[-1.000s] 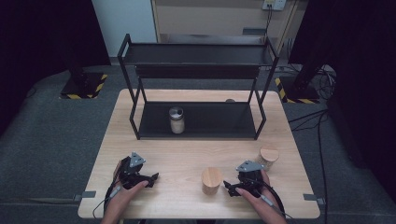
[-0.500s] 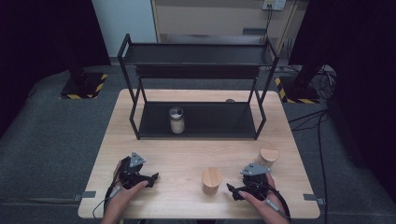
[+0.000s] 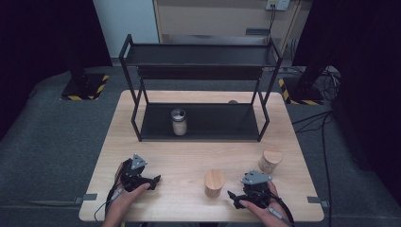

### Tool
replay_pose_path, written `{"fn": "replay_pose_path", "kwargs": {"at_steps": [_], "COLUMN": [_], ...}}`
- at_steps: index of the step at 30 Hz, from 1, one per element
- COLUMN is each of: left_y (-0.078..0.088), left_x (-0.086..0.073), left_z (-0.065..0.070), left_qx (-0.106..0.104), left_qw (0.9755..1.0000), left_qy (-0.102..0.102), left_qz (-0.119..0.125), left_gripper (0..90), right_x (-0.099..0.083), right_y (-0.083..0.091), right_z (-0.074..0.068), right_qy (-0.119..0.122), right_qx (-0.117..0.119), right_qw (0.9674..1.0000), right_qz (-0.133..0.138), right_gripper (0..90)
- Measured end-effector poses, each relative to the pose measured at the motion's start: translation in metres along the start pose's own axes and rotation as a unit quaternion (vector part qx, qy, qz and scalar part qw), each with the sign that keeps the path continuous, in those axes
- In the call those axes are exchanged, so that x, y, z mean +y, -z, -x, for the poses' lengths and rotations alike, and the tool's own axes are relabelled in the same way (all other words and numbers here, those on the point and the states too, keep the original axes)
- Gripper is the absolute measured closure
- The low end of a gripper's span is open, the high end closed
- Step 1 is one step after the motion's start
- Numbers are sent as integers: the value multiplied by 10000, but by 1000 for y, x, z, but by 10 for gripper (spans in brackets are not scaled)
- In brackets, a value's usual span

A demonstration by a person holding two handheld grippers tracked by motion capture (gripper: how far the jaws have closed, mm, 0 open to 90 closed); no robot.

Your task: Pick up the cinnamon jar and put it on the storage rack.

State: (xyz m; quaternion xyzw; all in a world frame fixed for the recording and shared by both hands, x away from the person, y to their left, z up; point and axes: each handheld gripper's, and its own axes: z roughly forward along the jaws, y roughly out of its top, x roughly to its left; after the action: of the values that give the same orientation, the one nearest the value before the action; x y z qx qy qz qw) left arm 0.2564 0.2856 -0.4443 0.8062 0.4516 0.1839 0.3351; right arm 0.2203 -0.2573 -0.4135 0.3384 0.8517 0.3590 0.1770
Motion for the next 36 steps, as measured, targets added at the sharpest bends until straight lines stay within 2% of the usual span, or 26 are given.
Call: {"fn": "replay_pose_path", "kwargs": {"at_steps": [11, 23, 36], "left_y": [-1, -1, -1], "left_x": [1, 1, 1], "left_z": [-1, -1, -1], "left_qx": [-13, -13, -12], "left_qw": [10000, 10000, 10000], "left_qy": [-13, -16, -17], "left_qz": [-1, -1, -2], "left_gripper": [0, 0, 0], "right_x": [4, 14, 18], "right_y": [-2, -17, -23], "right_z": [-8, -17, -19], "right_qy": [-2, 72, 55], "right_qx": [78, 281, 466], "right_qw": [9999, 9995, 9986], "right_qz": [77, 110, 234], "right_gripper": [56, 30, 56]}}
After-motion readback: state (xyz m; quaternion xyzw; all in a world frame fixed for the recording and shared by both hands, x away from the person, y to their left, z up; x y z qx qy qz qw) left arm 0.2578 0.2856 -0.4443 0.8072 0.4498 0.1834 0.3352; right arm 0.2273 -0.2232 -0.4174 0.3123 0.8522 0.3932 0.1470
